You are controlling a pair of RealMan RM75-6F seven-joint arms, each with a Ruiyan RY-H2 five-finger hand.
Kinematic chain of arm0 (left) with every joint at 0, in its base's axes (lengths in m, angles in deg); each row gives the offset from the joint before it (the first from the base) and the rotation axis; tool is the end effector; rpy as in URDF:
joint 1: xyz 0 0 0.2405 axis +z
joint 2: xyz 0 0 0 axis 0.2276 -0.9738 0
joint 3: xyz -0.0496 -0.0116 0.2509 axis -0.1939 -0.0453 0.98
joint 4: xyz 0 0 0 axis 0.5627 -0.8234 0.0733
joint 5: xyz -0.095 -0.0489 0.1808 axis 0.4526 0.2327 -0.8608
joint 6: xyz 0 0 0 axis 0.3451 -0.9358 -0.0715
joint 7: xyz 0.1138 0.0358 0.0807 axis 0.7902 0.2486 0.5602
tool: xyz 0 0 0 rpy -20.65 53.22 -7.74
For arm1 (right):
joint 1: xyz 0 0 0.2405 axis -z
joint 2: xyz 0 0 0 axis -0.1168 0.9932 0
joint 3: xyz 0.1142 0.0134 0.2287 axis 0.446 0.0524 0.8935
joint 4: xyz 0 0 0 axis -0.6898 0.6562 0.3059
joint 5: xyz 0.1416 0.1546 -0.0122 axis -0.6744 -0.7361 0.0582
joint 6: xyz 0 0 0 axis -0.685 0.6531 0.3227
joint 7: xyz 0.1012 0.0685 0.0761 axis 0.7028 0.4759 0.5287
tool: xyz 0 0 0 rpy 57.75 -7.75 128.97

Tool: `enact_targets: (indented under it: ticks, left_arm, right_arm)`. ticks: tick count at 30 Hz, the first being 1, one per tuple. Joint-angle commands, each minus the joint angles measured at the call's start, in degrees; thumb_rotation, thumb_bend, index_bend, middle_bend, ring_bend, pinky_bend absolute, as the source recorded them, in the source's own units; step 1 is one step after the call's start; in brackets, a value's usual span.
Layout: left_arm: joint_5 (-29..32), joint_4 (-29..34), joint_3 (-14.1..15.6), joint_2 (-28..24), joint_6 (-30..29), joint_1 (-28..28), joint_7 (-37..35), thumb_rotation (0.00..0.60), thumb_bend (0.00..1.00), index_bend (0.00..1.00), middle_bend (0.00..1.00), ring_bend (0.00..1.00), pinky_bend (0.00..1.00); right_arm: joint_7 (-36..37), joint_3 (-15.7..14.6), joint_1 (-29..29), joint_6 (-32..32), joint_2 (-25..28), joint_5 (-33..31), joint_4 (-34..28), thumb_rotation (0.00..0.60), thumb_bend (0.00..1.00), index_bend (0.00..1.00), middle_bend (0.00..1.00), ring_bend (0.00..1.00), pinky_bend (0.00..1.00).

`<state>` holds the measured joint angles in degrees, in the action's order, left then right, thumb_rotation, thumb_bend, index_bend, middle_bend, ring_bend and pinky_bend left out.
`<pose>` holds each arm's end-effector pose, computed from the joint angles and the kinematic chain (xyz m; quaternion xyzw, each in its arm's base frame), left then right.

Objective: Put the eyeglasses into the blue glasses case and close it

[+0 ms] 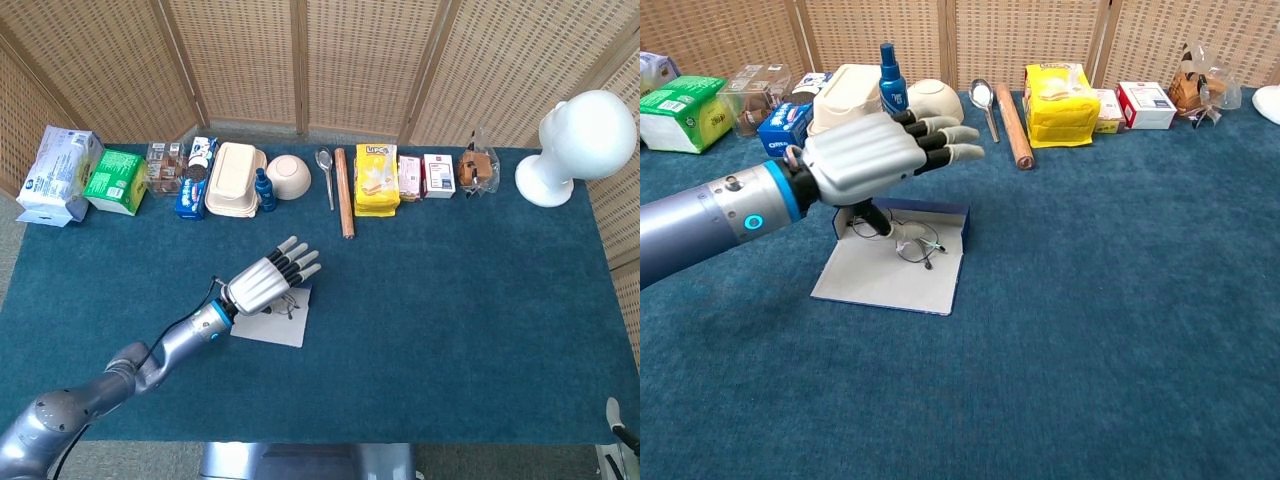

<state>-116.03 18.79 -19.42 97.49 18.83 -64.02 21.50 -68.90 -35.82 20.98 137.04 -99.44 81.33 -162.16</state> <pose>-0.1341 0.3612 -0.0830 -0.8475 -0.0430 -0.4026 0.3431 -0.3502 -0.0779 0.1652 0.3797 -0.4406 0.4159 0.6991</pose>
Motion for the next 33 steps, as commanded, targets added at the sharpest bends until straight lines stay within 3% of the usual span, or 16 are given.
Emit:
enact_targets:
  ticks: [1,10,33]
  left_arm:
    - [-0.84,1.48,1.39,-1.52,-1.01,1.11,0.37,0.426,0.23,0.00,0.00,0.00,0.00]
    - [-0.72,3.98,2.77,-3.12,0.04,2.50,2.10,0.429,0.23,0.00,0.00,0.00,0.00]
    - [-0.74,-0.52,2.09,0.70,2.07,0.44,2.64,0.445,0.23,0.00,0.00,0.00,0.00]
  right_arm:
    - [-0.03,-0.01,-0.10,-0.21,-0.08,-0.01,0.05,0.600,0.33,0.00,0.19,0.00,0.08]
    - [-0.28,-0.08,-0.19,-0.07,-0.24,0.36,-0.16,0.600,0.33,0.00,0.18,0.00,0.08]
    - [1.25,0.03,0.58,0.54,-0.24,-0.05,0.54,0.600,0.33,0.00,0.18,0.00,0.08]
